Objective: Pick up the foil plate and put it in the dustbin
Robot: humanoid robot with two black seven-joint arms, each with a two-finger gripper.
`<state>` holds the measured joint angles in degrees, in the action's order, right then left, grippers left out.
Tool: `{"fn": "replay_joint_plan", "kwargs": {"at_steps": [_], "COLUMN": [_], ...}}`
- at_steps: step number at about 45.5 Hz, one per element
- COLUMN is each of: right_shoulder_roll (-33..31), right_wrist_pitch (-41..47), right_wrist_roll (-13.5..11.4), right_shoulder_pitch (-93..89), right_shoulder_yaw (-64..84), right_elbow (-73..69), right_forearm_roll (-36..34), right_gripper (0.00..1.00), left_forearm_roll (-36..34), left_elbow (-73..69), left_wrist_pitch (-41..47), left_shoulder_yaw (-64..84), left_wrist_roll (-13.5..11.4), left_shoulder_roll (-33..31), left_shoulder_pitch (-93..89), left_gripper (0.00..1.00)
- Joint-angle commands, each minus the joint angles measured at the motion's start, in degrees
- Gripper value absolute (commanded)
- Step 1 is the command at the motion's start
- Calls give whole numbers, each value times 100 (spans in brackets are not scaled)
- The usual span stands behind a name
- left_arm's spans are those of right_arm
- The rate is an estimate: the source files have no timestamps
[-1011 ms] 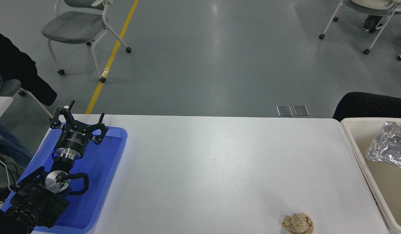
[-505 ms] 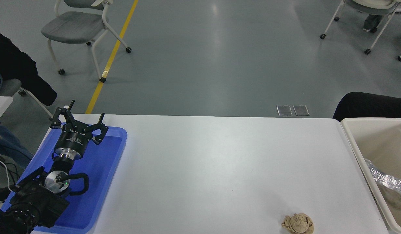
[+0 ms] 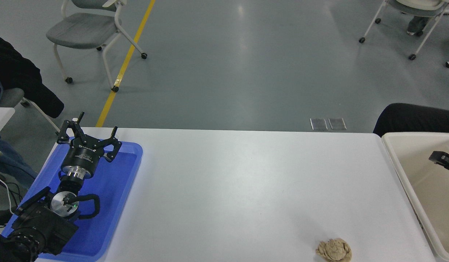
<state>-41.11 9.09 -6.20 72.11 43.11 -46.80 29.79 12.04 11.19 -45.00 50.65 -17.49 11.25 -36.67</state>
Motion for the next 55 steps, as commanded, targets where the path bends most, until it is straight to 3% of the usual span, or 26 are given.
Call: {"fn": "replay_joint_plan", "kwargs": {"at_steps": [1,11,22,38,55], "right_shoulder_roll": [173,498,1333,2204,2160], "right_wrist_pitch": [400,1815,2835,3134,3152], "right_wrist_roll": [31,14,-4,-4,-13], "right_shoulder_pitch": [2042,3537,4478,4979,5296], "right_shoulder_yaw": [1454,1736,1789,1815,2061], "right_elbow": [-1840,-2781,-3274,-3555,-3687], "right_forearm_roll": [387,168,-1027,-1730,-1845], "right_gripper": [100,100,100,100,100], "left_forearm_roll": [0,9,9,9,9], "left_elbow": [-3,14,-3,-3,-3], "left_wrist_pitch": [0,0,0,0,0], "left_shoulder_yaw": [-3,6,-3,-3,-3], "left_wrist_roll": [0,0,0,0,0], "left_shoulder_roll": [0,9,17,17,17], "left_shoulder_pitch": [2,2,11,11,11], "left_gripper": [100,100,100,100,100]}}
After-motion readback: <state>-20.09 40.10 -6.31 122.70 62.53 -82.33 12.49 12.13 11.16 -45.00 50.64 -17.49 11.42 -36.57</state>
